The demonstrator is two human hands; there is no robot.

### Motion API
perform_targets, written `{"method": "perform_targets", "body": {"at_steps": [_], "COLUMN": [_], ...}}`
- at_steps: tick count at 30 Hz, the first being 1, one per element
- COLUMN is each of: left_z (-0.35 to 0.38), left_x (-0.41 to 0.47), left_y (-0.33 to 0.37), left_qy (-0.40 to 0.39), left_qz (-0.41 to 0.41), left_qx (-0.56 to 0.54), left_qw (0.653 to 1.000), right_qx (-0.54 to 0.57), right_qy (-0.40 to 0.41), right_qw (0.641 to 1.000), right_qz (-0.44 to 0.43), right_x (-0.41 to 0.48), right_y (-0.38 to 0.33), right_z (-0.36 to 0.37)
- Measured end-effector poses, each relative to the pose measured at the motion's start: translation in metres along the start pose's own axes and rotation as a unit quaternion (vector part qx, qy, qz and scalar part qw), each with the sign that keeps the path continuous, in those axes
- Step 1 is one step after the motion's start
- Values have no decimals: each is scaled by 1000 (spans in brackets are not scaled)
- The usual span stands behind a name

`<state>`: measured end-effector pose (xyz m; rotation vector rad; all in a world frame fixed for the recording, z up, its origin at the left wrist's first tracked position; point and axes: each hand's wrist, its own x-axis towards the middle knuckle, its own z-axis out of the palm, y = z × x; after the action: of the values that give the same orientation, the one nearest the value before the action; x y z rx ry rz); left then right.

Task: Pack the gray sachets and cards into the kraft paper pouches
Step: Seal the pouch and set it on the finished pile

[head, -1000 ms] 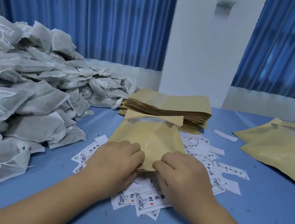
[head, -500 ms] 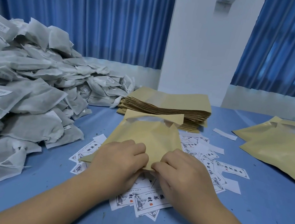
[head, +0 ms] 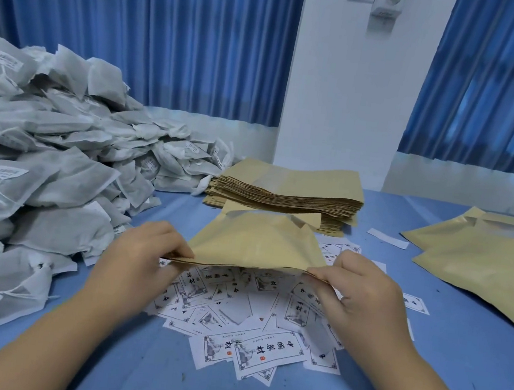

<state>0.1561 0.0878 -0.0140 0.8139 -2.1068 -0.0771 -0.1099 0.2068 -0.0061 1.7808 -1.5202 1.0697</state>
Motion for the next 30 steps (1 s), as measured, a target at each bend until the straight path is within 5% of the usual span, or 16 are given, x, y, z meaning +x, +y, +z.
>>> {"method": "perform_targets", "body": {"at_steps": [3,6,9,11,14,18,20,24,30], "left_z": [0,3,5,5,-1,-8,-5,7,22], "left_x": [0,1,0,2,5,5,6,5,15], "left_y": [-1,2,3,3,11,16,18,33,51], "left_qy": [22,68,111,105,128,125,86,-20,-67], "left_qz": [-36,-61,-207,-335,-440,-449,-474,-496,-489], "left_qx": [-36,-77,-180,-330,-602,-715,-720,-702,-706], "left_qw": [998,993,955,876,653,522,500,510,509], "right_qx": [65,256,322,335,372,321,291,224,141], "right_qy": [-21,-58,-98,-146,-219,-232,-207,-150,-98], "right_qw": [996,947,914,906,876,902,923,962,984], "right_qz": [64,185,228,211,215,172,141,32,-42], "right_x": [0,0,1,-1,-3,-5,-6,-14,-24], "right_y": [-1,-1,0,-1,-5,-10,-13,-19,-20], "right_z": [1,-2,-4,-3,0,3,3,0,-18]}}
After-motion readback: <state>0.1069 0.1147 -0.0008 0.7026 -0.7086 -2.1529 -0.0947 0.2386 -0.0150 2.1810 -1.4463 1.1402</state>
